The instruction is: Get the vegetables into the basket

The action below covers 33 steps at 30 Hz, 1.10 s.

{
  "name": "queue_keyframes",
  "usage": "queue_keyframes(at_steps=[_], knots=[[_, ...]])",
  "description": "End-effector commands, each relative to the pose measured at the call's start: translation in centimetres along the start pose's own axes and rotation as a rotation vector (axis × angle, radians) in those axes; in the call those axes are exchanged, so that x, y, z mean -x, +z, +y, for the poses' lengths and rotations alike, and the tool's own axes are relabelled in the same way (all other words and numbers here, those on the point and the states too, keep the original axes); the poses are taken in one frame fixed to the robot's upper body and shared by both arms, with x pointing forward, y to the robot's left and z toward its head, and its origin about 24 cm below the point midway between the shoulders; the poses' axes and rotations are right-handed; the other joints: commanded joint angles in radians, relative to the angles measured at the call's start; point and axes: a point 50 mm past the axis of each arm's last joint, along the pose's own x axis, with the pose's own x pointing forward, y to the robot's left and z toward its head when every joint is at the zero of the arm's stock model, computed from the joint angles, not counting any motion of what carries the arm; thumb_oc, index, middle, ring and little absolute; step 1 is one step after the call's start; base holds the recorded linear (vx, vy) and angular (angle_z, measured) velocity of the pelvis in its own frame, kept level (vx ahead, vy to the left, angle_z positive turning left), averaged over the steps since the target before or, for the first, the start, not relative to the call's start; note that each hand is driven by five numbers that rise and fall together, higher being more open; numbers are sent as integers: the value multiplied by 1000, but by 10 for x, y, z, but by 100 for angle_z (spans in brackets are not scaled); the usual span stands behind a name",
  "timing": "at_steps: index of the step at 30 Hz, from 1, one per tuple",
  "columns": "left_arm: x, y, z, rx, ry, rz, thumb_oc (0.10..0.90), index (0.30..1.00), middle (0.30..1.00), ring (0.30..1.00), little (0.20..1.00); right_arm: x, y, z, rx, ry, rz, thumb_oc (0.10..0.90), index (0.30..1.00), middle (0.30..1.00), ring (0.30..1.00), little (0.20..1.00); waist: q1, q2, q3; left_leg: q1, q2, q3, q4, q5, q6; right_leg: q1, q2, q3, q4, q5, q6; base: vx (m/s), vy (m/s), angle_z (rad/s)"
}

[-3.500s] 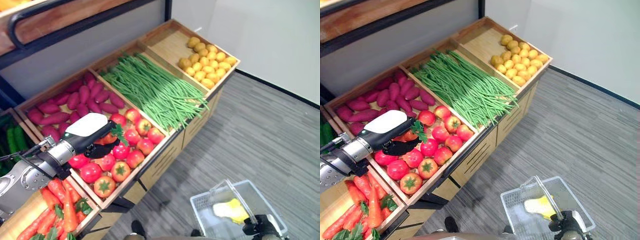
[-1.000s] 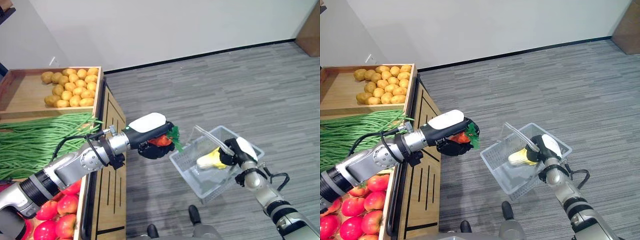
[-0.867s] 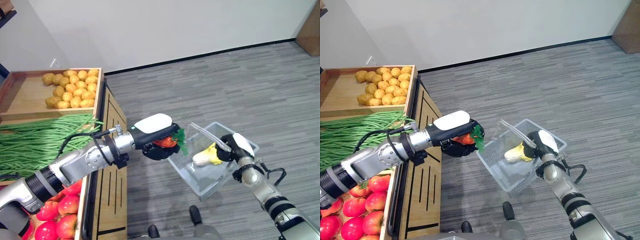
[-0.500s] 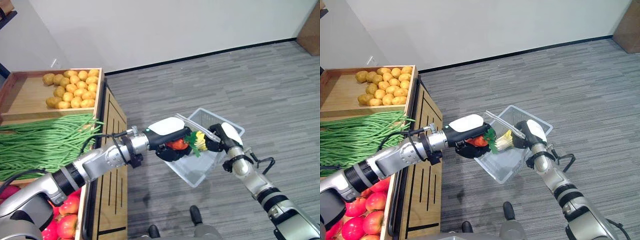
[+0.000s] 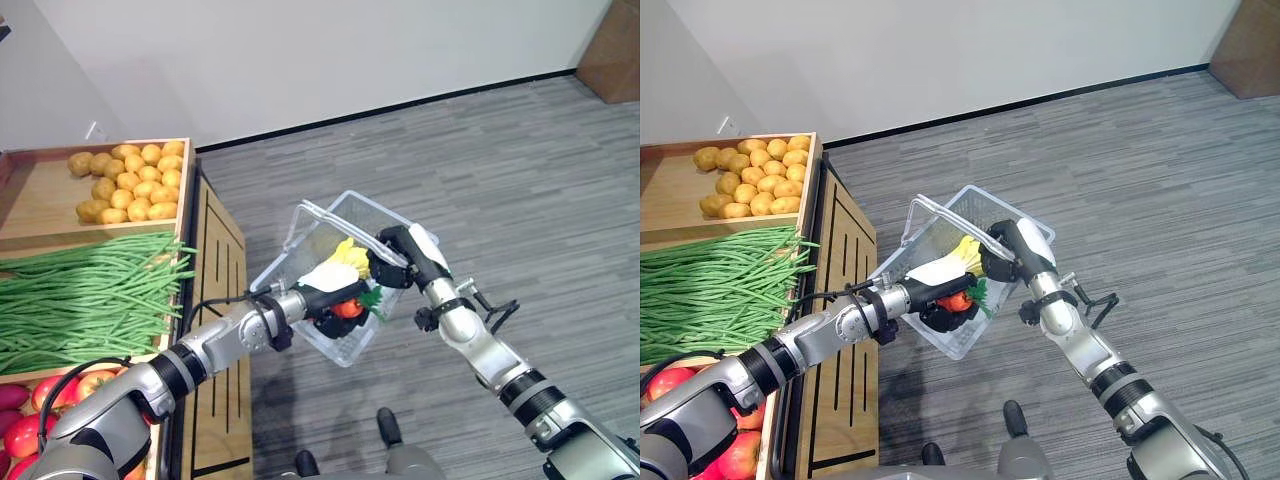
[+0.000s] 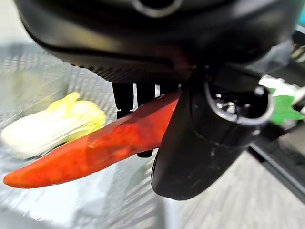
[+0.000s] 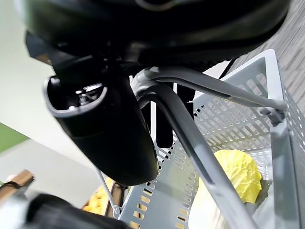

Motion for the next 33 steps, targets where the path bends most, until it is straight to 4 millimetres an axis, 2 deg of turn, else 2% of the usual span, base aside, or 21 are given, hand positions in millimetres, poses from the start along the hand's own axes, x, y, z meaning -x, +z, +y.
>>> queue_keyframes(at_steps=[1, 6, 8, 15, 16, 17, 21, 24, 27, 29, 30, 31, 33], knots=[[-1, -10, 34, -59, 181, 24, 400, 300, 300, 300, 300, -13, 92, -30, -234, -136, -475, 400, 300, 300, 300, 300, -1, -66, -74, 6, 30, 20, 1, -16, -45, 49, -80, -54, -1, -53, 102, 0, 0, 0], [5, -32, 28, -55, 222, 143, 400, 300, 300, 300, 300, 0, 101, -23, -352, -60, -522, 400, 300, 300, 300, 300, -10, -68, -71, 7, 32, 30, 1, -15, -47, 45, -76, -47, -1, -49, 99, 0, 0, 0], [6, -41, 28, -59, 246, 198, 400, 300, 300, 300, 300, 9, 105, -15, -404, 4, -548, 400, 300, 300, 300, 300, -16, -70, -67, 5, 34, 37, 1, -12, -49, 39, -73, -43, -1, -47, 98, -17, -14, -4], [3, -50, 26, -81, 283, 263, 400, 300, 300, 300, 300, 20, 112, 0, -485, 110, -573, 400, 300, 300, 300, 300, -26, -73, -58, 1, 40, 45, 1, -7, -53, 29, -69, -38, -1, -43, 97, -16, -9, -7], [2, -51, 23, -83, 284, 279, 449, 369, 369, 369, 369, 22, 115, 3, -489, 131, -583, 400, 300, 300, 300, 300, -28, -74, -56, -1, 42, 48, 1, -6, -54, 26, -69, -39, -1, -42, 97, -28, -13, -10], [1, -52, 21, -92, 278, 288, 900, 1000, 1000, 1000, 1000, 23, 116, 4, -485, 139, -588, 400, 300, 300, 300, 300, -29, -73, -56, -2, 42, 48, 1, -5, -54, 25, -68, -37, -1, -43, 96, -21, -14, -9], [0, -54, 12, -102, 273, 313, 900, 1000, 1000, 1000, 1000, 23, 118, 2, -442, 129, -601, 400, 300, 300, 300, 300, -23, -75, -53, -6, 46, 45, 1, -1, -56, 25, -68, -39, -1, -42, 94, -4, -4, -1], [1, -48, 13, -109, 265, 271, 900, 1000, 1000, 1000, 1000, 20, 107, -3, -361, 89, -558, 400, 300, 300, 300, 300, -14, -77, -58, -6, 48, 35, 1, -2, -55, 34, -70, -52, -1, -48, 93, 0, 0, 0], [1, -31, 21, -122, 277, 165, 900, 1000, 1000, 1000, 1000, 16, 85, -9, -275, 28, -464, 400, 300, 300, 300, 300, -4, -79, -65, -2, 45, 19, 1, -5, -52, 49, -73, -66, -1, -54, 91, 28, -4, 12], [5, -7, 23, -33, 296, 24, 900, 1000, 1000, 1000, 1000, 13, 55, -16, -205, -55, -336, 400, 300, 300, 300, 300, 10, -80, -72, -2, 43, -1, 1, -8, -49, 62, -78, -79, -1, -61, 88, 25, 5, 15], [6, -7, 23, -32, 293, 25, 900, 1000, 1000, 1000, 1000, 13, 55, -15, -206, -55, -336, 400, 300, 300, 300, 300, 9, -81, -72, -2, 42, -2, 1, -8, -49, 62, -78, -80, -1, -62, 88, 20, 2, 17], [9, 6, 24, 19, 289, -46, 900, 1000, 1000, 1000, 1000, 13, 39, -20, -164, -100, -263, 400, 300, 300, 300, 300, 18, -80, -76, -2, 40, -12, 1, -9, -46, 68, -79, -86, -1, -63, 86, 14, 5, 24], [15, 17, 23, 102, 270, -109, 900, 1000, 1000, 1000, 1000, 13, 18, -21, -136, -142, -167, 400, 300, 300, 300, 300, 26, -83, -80, -3, 37, -24, 1, -10, -44, 74, -82, -95, -1, -66, 85, 12, 7, 17]])
